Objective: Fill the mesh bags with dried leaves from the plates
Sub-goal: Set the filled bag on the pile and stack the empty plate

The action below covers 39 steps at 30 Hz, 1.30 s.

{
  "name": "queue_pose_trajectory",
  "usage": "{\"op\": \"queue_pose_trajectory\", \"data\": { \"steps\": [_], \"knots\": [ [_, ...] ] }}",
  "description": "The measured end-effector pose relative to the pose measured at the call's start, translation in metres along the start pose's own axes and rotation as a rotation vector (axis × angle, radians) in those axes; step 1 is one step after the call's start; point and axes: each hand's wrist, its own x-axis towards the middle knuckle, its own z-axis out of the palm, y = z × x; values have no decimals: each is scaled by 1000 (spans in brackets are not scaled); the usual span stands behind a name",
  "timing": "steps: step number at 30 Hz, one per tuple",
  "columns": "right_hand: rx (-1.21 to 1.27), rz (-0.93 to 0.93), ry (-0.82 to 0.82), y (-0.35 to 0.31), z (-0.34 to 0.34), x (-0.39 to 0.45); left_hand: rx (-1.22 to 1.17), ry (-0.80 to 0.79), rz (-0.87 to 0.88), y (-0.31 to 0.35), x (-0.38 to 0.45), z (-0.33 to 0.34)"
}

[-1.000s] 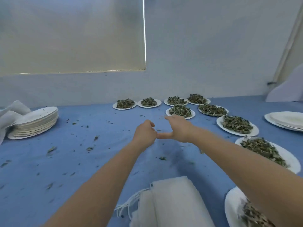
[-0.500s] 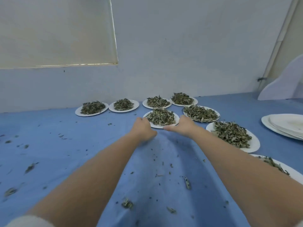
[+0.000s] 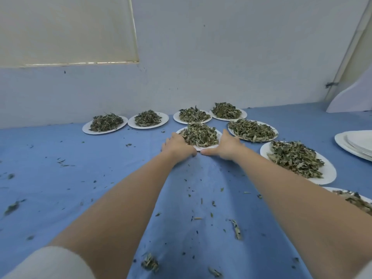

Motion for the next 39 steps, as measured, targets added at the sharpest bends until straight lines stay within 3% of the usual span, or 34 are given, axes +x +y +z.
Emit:
{"op": "queue_pose_trajectory", "data": {
  "steps": [7,18,30,39],
  "knots": [
    [129,13,79,-17,1,-16,-237,74,75,-14,-21,-14],
    [-9,-117,70,-70,11,-110,-366,246,97,-74,-123,-55],
    [151,-441,-129,-193,100,-237,-259,529,-85,-203,-278,-162],
    [55,-577,-236,-254,181,-293,-216,634,-274,-297,-345,-197]
  ]
}}
